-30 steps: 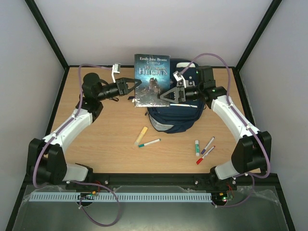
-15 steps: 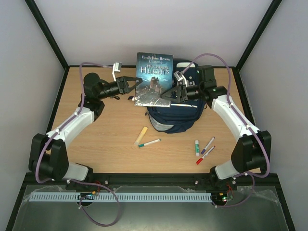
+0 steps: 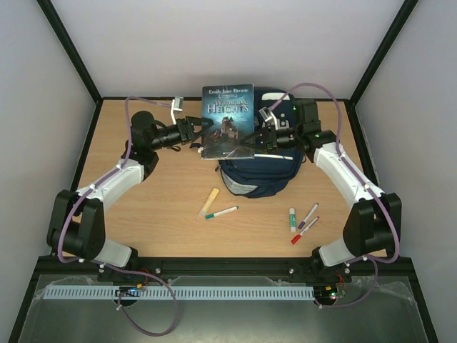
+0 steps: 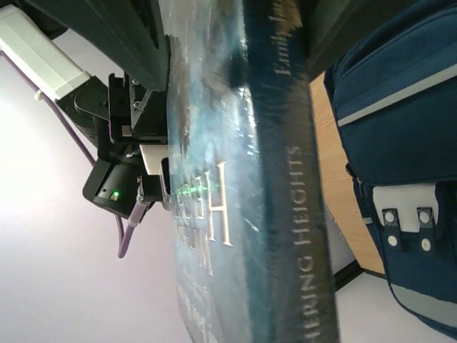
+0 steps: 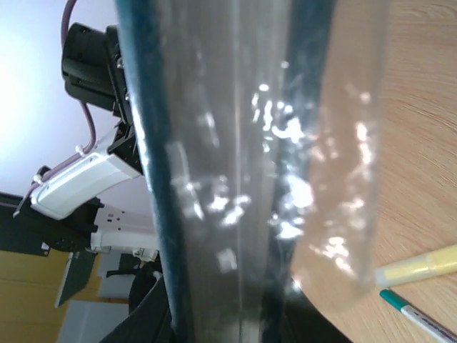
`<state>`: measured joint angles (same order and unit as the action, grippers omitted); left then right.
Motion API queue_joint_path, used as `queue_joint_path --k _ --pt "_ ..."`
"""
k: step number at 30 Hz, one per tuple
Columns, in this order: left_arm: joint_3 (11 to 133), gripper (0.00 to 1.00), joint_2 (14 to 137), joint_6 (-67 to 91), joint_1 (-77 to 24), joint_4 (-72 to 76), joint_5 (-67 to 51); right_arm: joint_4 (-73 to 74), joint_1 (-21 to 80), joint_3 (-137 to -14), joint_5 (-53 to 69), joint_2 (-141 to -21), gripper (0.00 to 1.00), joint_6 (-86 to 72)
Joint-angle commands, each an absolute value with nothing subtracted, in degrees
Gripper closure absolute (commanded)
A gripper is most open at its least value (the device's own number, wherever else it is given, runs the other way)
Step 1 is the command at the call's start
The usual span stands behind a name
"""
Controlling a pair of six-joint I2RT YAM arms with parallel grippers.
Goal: Pack the student bag
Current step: Pick up the book from the center of the board.
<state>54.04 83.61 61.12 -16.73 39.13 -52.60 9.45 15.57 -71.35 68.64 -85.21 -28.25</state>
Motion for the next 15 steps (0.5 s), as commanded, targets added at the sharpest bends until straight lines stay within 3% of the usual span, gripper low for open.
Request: queue_joint_path --k 1,5,15 --pt "54.2 0.45 83.4 58.2 -17.0 42.0 -51.8 5.9 12.8 -70.3 67.0 -86.4 0.92 -32.1" --pt "54.5 0.26 84.1 54.6 -17.0 35.0 -49.9 7.7 10.2 -70.1 65.0 -87.5 0.99 -30.1" --pt "59.8 0.22 88.0 34.6 -19.7 7.2 -35.6 14.8 -1.0 -64.9 45.7 -78.7 0.99 -17.6"
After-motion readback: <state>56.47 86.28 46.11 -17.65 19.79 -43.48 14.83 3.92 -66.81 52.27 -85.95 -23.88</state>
